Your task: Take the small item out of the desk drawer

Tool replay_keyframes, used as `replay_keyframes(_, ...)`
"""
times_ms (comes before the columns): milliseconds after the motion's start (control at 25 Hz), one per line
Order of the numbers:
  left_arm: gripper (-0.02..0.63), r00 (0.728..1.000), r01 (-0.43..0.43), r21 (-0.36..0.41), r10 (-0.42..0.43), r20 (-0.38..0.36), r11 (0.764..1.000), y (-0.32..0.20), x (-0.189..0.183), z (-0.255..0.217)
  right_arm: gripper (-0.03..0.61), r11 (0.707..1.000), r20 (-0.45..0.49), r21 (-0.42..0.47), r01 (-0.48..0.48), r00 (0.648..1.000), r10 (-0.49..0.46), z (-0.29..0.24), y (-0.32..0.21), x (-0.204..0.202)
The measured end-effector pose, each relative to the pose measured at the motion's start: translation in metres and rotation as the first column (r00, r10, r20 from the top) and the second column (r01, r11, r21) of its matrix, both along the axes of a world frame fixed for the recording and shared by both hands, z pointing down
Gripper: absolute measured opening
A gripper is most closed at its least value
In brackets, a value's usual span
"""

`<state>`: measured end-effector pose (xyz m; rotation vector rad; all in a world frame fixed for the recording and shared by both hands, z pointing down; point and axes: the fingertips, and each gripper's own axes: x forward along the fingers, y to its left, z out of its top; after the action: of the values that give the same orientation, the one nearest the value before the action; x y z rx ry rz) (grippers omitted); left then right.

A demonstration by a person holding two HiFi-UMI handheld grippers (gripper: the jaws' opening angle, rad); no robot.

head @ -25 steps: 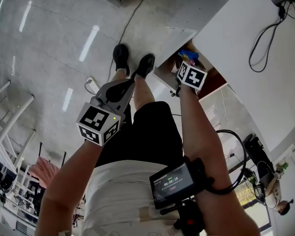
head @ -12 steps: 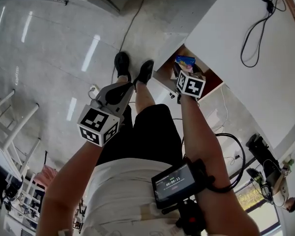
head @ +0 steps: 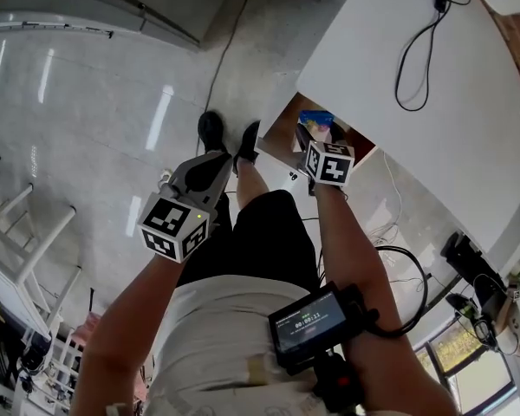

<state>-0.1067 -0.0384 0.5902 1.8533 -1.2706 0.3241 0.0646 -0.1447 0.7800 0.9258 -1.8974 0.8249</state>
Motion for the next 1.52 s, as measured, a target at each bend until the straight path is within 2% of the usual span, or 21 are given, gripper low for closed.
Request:
replay_keyframes(360,0.006,0.999,-0.033,0.014,0.033,0.027,0.999,-0.008,0.006,-0.017,0.341,0.998,0.047,0.017,0.053,0.997,-0.054,-0.024,0.017,0.004)
replay_keyframes(760,0.006,0.992,-0.119,0.036,0.117,0.051,0.992,-0.020,0.025,-0.041,0.341,0.992,0.108,0.081,0.098,0.988,-0.107,-0.071,0.035,0.007)
replay_keyframes(1080,0.006,0.974,-0.221,0.061,0.217,0.060,0.973,-0.035,0.043,-0.055,0.341,0.988,0.140,0.143,0.053,0.988,-0.073,-0.106,0.031,0.016)
replay_keyframes(1520,0.006,0.945,-0.324,0.081,0.319,0.067,0.943,-0.043,0.062,-0.070,0.341,0.985,0.128,0.172,-0.014,0.992,-0.008,-0.144,0.041,0.044)
